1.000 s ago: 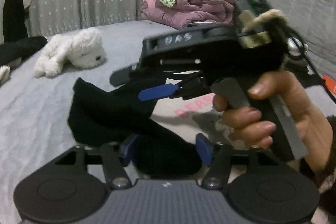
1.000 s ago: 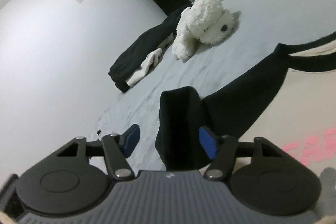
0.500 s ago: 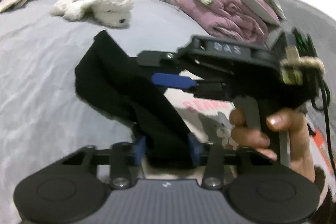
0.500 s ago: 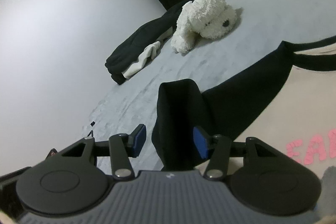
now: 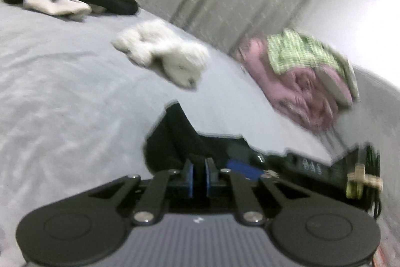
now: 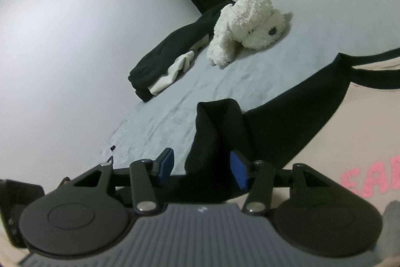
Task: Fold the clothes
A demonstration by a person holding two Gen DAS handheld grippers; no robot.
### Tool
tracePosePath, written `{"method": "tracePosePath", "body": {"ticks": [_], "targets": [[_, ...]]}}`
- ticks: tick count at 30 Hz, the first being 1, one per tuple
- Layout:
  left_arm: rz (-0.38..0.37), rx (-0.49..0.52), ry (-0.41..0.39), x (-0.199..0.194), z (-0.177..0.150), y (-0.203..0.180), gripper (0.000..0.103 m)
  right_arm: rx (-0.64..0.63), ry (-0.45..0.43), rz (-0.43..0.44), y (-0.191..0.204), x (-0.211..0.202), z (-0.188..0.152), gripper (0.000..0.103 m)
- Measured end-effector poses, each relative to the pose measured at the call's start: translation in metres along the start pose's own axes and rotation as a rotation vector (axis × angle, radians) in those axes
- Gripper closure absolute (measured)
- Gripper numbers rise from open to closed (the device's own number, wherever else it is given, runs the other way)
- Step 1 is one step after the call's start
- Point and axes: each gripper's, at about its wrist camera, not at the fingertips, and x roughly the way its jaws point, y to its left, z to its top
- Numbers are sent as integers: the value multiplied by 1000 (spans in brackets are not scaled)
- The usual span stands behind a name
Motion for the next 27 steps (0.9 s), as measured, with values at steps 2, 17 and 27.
{"method": "tracePosePath", "body": {"ticks": [2, 17, 27], "targets": [[36, -23, -44, -6, 6, 7, 95, 4, -1, -1, -1, 1, 0, 48], [667, 241, -177, 1, 101, -8, 95, -5, -44, -71, -10, -6, 3, 48], [916, 325, 101, 63, 162, 29, 95, 12, -33, -78, -16, -1, 0, 48]]}}
